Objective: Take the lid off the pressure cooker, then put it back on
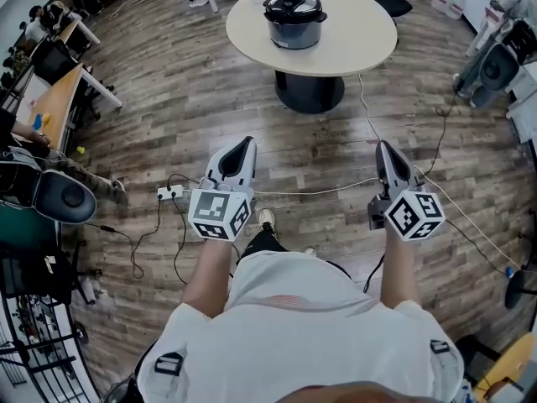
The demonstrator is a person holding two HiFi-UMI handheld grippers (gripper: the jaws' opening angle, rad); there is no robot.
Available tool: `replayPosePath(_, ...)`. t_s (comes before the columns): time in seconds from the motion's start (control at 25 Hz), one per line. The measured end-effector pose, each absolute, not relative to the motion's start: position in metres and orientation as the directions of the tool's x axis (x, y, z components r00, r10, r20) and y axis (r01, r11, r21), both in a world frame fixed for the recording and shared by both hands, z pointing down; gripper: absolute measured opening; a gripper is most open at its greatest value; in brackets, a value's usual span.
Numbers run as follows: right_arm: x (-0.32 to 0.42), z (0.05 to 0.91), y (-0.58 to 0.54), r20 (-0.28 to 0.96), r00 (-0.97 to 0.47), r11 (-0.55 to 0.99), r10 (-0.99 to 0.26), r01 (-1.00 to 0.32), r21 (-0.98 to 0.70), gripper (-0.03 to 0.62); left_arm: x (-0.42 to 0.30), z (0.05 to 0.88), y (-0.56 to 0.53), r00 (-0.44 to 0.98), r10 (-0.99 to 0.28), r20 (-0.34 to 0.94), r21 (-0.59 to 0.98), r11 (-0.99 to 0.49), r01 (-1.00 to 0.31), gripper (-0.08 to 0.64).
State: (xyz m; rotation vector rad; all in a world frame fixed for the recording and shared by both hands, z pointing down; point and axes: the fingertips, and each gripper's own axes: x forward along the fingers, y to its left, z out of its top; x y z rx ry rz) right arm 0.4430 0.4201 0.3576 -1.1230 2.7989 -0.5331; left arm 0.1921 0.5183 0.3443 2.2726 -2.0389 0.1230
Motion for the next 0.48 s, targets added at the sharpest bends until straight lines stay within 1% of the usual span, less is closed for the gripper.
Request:
replayPosePath(0.24, 0.428, 0.362, 0.382, 0.086, -0.714, 0.659, -0.694, -0.679, -0.323, 0.000, 0.177, 0.353, 0.472, 0.144, -0.983, 0.109, 0.036, -0.141, -0.989, 0.005)
replayPosePath(0.48, 0.371, 0.356, 0.327, 0.096, -0.714, 0.667, -0.694, -0.687, -0.287, 0.000, 0.125, 0.354, 0.410, 0.163, -0.983, 0.089, 0.056, -0.159, -0.986, 0.005)
